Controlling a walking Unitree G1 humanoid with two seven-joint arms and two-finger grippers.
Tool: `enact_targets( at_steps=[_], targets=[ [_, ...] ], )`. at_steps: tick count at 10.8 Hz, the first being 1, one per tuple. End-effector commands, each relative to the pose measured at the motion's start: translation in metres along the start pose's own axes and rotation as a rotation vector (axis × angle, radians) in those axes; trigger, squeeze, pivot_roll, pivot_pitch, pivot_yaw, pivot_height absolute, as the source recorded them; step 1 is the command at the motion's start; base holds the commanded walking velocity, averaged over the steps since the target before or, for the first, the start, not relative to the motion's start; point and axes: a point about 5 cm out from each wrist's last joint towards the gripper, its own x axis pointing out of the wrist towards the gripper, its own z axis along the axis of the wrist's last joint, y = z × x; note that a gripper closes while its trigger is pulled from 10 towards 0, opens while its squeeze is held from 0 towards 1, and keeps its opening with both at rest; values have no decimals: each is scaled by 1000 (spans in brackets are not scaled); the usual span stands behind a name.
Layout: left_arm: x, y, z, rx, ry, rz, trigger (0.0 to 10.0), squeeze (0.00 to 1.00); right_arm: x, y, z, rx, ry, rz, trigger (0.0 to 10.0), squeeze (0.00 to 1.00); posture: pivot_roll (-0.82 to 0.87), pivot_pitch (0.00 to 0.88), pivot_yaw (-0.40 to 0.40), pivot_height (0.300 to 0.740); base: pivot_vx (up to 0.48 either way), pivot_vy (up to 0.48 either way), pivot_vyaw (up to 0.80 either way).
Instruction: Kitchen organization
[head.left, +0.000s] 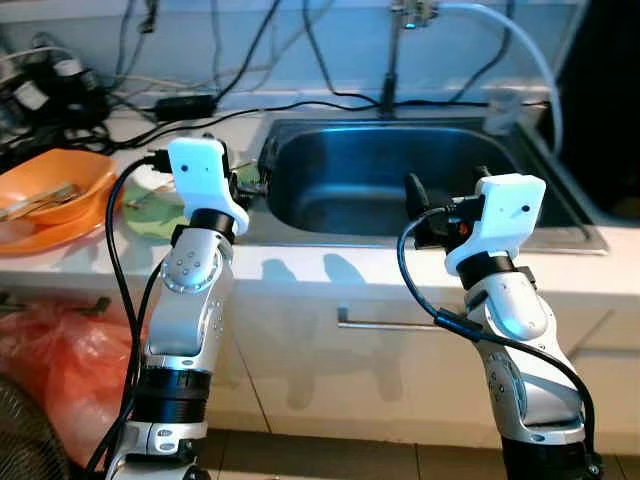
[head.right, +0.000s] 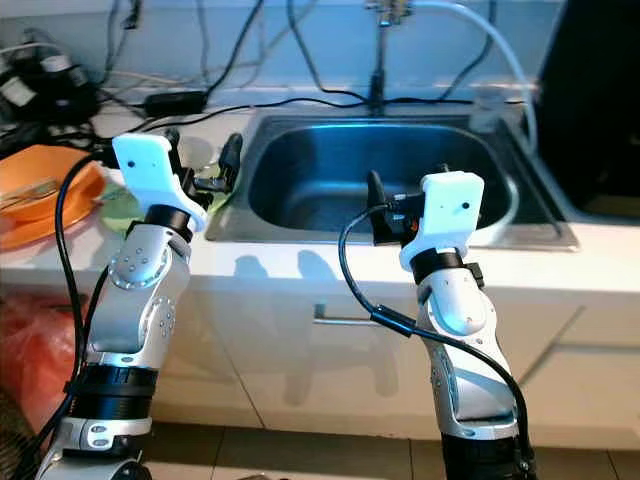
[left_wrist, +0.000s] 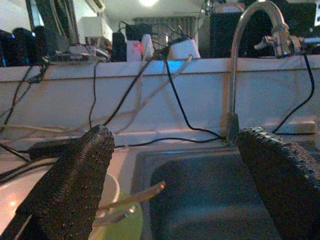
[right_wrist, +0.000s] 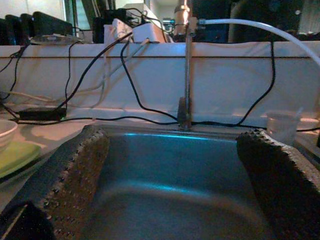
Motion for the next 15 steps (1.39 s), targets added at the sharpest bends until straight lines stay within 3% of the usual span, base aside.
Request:
enact_targets(
  at_steps=[1,5,12,13,15],
  targets=[
    [0,4,-2,9,13,18,10000,0,0,3,2,20,-3,16,10000,0,-84,0,84,740,0,0,0],
    [0,6,-5,26,25,37,10000,0,-1,6,2,8,-11,27,10000,0,-83,0,91,740,0,0,356],
    [0,5,-15,5,78,35,10000,0,-2,5,3,43,-13,10,10000,0,-83,0,92,740,0,0,0],
    [-1,5,-18,9,86,34,10000,0,0,4,2,58,-3,-8,10000,0,-79,0,91,740,0,0,0],
    [-3,6,-25,21,105,38,10000,0,4,8,1,199,45,-16,10000,0,-76,0,88,740,0,0,0]
  ],
)
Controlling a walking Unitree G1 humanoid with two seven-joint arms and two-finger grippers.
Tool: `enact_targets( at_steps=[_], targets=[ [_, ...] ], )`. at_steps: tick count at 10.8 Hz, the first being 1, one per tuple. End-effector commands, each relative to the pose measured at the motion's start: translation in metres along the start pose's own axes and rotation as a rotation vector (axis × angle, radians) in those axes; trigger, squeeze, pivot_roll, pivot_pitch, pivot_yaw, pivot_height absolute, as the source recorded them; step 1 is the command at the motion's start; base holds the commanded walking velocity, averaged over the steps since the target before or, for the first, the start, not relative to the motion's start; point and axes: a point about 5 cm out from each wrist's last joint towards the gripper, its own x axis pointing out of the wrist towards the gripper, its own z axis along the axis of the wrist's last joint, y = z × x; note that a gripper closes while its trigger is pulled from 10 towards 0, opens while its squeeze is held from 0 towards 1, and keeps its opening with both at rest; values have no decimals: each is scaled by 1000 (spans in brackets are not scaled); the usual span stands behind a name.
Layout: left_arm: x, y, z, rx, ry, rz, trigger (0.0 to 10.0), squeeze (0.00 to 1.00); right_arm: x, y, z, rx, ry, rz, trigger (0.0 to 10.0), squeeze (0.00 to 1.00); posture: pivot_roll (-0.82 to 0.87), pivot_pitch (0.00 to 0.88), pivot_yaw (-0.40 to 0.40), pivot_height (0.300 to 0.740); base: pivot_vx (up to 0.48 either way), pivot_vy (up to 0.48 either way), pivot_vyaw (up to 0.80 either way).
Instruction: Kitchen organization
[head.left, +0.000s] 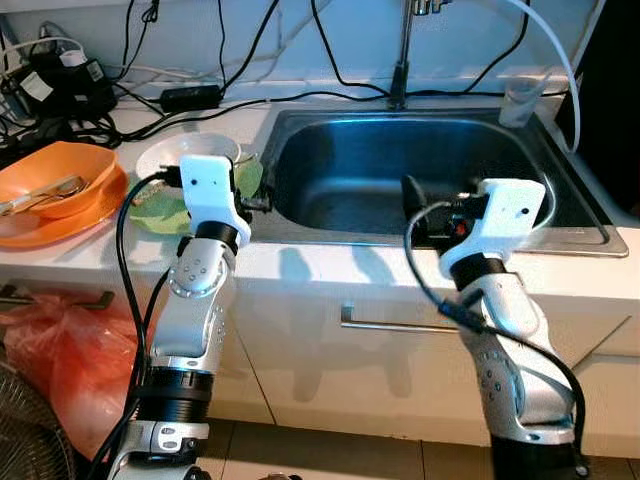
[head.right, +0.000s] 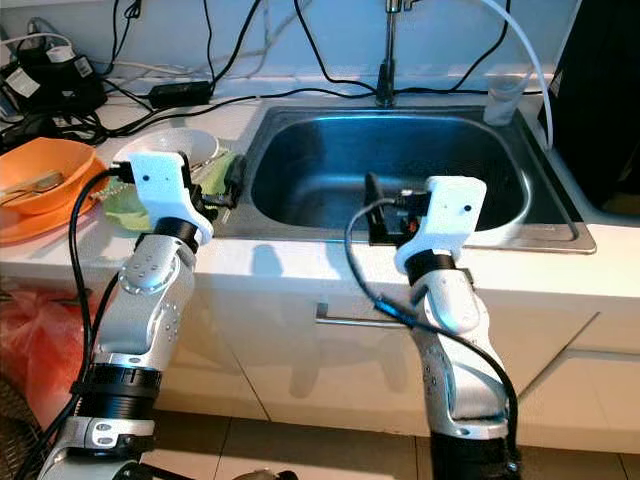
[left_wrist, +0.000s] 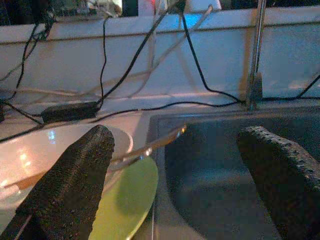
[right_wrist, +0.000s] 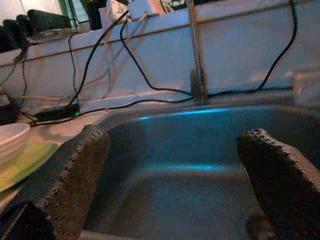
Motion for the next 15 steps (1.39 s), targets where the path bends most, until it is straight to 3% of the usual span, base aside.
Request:
enact_targets(
  at_steps=[1,3,5,8,11,12,14,15],
  targets=[
    [0,5,-3,10,6,18,10000,0,2,6,9,24,-20,27,10000,0,-75,0,88,740,0,0,0],
    [1,7,-1,11,-1,20,10000,0,2,14,13,55,-30,61,10000,0,-67,0,86,740,0,0,0],
    [2,5,3,5,-22,24,10000,0,1,15,10,28,17,105,10000,0,-62,0,80,740,0,0,0],
    [5,-3,27,9,-128,0,10000,0,6,-7,13,129,24,11,10000,0,-71,0,78,740,0,0,0],
    [-8,-5,38,44,-177,-47,10000,0,4,-19,12,125,39,-55,10000,0,-74,0,81,740,0,0,0],
    [-12,-2,32,48,-158,-42,10000,0,3,-16,12,122,52,-32,10000,0,-74,0,78,740,0,0,0],
    [-14,-3,31,40,-152,-33,10000,0,1,-14,11,-31,93,-8,10000,0,-72,0,73,740,0,0,0],
    [-15,-8,36,43,-172,-55,10000,0,1,-17,9,-11,99,1,10000,0,-73,0,72,740,0,0,0]
  ],
)
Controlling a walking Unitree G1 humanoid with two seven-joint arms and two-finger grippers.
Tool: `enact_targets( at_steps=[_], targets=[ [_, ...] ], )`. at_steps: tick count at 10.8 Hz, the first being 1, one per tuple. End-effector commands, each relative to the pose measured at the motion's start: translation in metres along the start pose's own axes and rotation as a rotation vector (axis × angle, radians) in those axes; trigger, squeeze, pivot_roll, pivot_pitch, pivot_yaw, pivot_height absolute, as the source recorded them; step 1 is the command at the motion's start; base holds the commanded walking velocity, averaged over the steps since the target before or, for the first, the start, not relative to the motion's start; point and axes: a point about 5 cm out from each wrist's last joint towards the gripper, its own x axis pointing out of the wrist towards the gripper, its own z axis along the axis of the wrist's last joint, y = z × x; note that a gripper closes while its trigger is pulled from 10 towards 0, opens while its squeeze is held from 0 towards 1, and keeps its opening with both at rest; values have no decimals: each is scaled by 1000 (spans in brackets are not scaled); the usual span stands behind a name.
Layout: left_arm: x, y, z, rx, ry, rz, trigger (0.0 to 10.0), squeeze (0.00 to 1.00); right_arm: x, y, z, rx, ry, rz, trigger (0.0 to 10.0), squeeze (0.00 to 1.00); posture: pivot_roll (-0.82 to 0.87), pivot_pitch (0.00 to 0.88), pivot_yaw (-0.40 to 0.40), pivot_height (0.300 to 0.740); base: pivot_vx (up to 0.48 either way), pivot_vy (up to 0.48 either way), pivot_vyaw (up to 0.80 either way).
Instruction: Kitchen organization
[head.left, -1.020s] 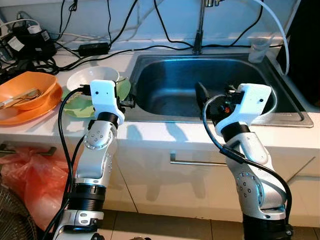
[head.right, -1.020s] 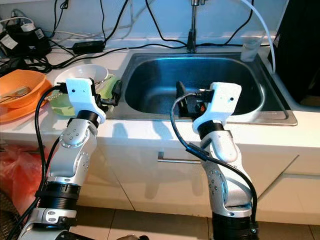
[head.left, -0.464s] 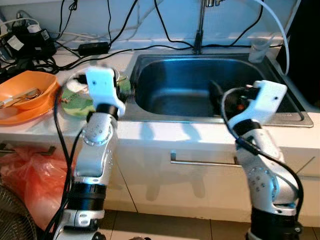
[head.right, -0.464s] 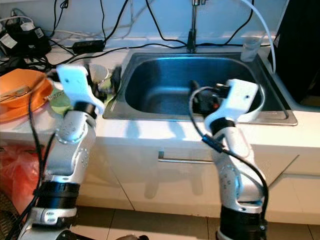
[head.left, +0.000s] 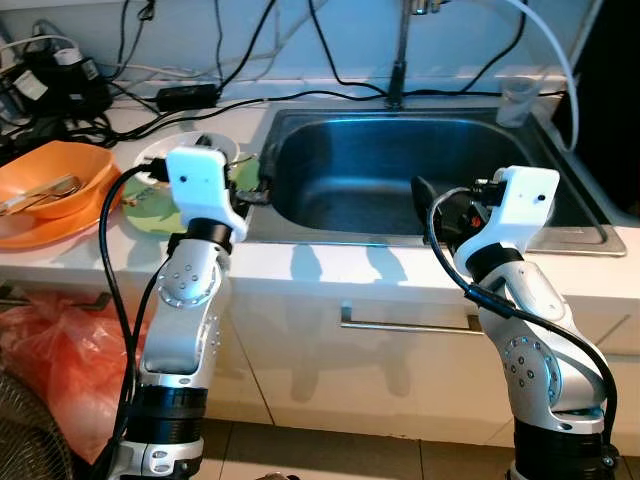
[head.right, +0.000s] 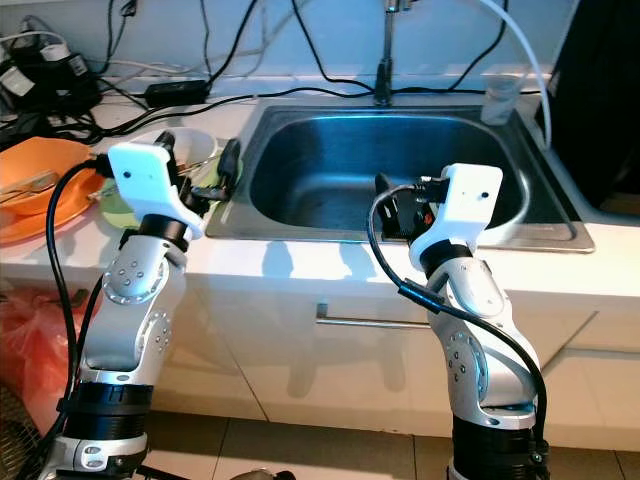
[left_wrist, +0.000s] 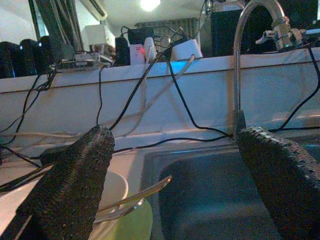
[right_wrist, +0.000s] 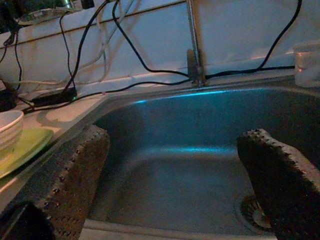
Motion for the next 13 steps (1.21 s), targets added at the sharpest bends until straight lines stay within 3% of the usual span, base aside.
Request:
enact_targets(
  at_steps=[1,3,4,6,13],
  targets=[
    [1,0,5,1,-10,-9,10000,0,0,1,3,-36,-2,9,10000,0,-74,0,72,740,0,0,0],
    [1,0,5,-8,-4,-12,10000,0,1,1,10,-53,-30,17,10000,0,-79,0,75,740,0,0,0],
    [3,0,8,-13,-8,-14,10000,0,2,3,16,-122,-74,-5,10000,0,-80,0,76,740,0,0,0],
    [10,-3,24,-13,-67,-29,10000,0,1,5,25,-112,-108,19,10000,0,-77,0,76,740,0,0,0],
    [13,-5,32,-23,-90,-39,10000,0,0,9,35,-135,-177,45,10000,0,-79,0,77,740,281,0,0]
  ],
)
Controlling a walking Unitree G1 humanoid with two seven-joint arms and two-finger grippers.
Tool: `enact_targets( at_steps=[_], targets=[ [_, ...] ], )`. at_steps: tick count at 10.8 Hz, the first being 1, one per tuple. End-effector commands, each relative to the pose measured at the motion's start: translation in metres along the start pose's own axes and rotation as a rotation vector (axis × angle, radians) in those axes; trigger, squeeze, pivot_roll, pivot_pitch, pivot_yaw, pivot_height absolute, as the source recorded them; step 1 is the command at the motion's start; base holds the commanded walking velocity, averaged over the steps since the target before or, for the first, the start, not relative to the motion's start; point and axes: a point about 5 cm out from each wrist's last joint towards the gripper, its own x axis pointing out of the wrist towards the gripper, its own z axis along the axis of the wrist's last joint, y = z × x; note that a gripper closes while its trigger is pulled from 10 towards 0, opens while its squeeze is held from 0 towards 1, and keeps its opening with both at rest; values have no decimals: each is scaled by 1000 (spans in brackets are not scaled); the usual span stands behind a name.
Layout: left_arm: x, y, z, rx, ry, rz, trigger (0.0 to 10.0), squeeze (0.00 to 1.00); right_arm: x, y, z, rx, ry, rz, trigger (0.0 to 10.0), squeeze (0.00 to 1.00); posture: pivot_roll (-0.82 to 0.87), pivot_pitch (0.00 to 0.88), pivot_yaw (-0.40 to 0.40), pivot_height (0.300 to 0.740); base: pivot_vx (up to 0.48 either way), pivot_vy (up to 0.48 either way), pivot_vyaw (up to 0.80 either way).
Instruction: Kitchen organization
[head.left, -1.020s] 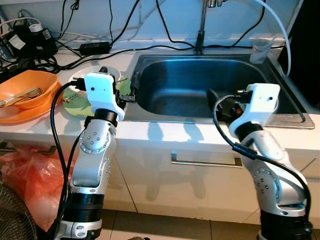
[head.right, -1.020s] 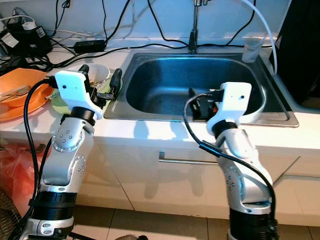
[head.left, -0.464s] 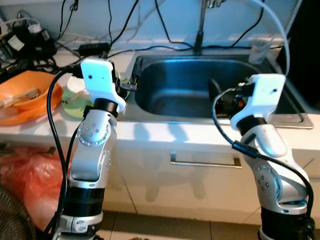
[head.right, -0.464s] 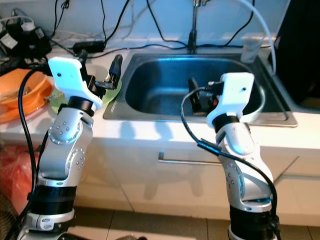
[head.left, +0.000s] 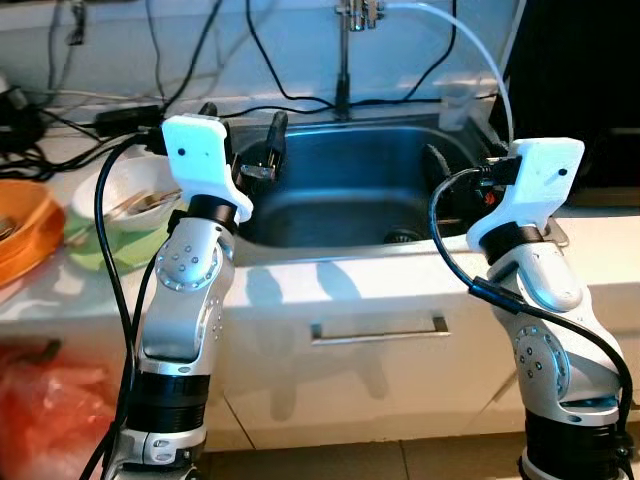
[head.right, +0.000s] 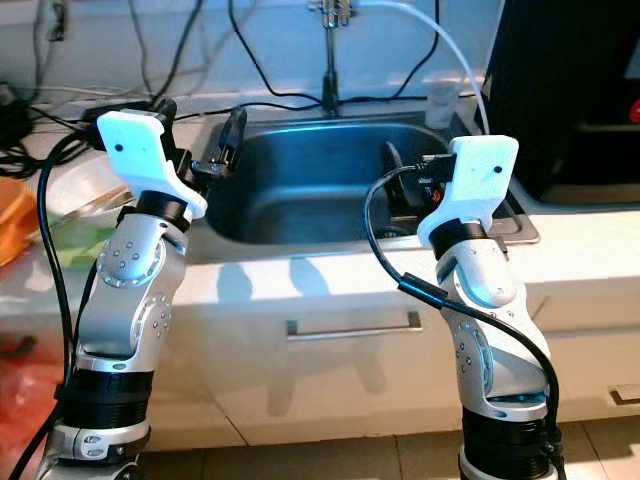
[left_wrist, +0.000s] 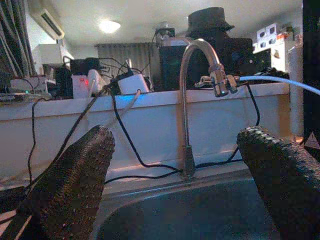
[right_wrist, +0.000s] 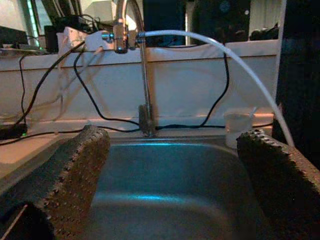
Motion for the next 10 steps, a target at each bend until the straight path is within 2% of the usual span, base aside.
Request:
enact_targets(
  at_steps=[1,2,5,10],
  targets=[
    [3,1,7,2,-19,-6,10000,0,0,4,7,-12,-34,21,10000,0,-79,0,77,740,0,0,0],
    [3,0,6,4,-15,-7,10000,0,1,5,7,-14,-38,24,10000,0,-79,0,76,740,0,0,0],
    [2,0,4,-1,-1,-3,10000,0,1,7,7,-23,-45,31,10000,0,-75,0,76,740,410,0,0],
    [1,1,2,1,15,-3,10000,0,1,10,5,-26,-46,32,10000,0,-73,0,78,740,368,289,0]
  ],
)
